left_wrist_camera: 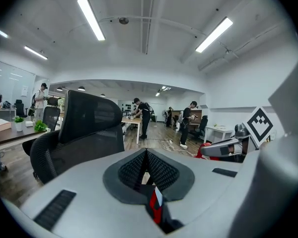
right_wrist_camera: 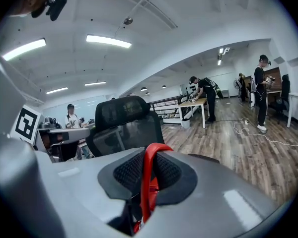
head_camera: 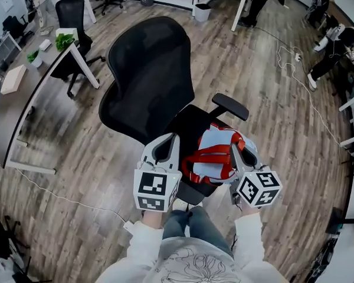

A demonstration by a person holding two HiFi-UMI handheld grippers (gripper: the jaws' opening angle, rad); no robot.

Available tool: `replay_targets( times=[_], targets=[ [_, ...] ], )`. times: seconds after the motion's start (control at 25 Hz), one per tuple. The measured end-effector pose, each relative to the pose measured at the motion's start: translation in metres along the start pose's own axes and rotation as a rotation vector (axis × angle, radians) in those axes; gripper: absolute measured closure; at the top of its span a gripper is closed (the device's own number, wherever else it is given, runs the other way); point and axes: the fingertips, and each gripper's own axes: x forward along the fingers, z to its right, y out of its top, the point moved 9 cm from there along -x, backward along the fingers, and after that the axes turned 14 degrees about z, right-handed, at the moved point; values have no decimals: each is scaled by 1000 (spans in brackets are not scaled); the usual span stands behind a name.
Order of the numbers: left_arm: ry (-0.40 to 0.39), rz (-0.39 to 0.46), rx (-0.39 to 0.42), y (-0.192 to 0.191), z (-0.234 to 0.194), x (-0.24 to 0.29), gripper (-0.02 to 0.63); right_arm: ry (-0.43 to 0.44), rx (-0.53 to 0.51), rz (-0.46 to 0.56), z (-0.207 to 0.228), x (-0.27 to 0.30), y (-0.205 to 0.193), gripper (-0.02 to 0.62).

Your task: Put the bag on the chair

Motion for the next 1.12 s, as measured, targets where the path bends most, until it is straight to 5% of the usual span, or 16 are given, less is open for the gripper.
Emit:
replay_targets(
  times=[1.12],
  targets=[
    [126, -144, -72, -101, -12, 31, 600, 120, -36, -369, 62, 105, -147, 531]
  ],
)
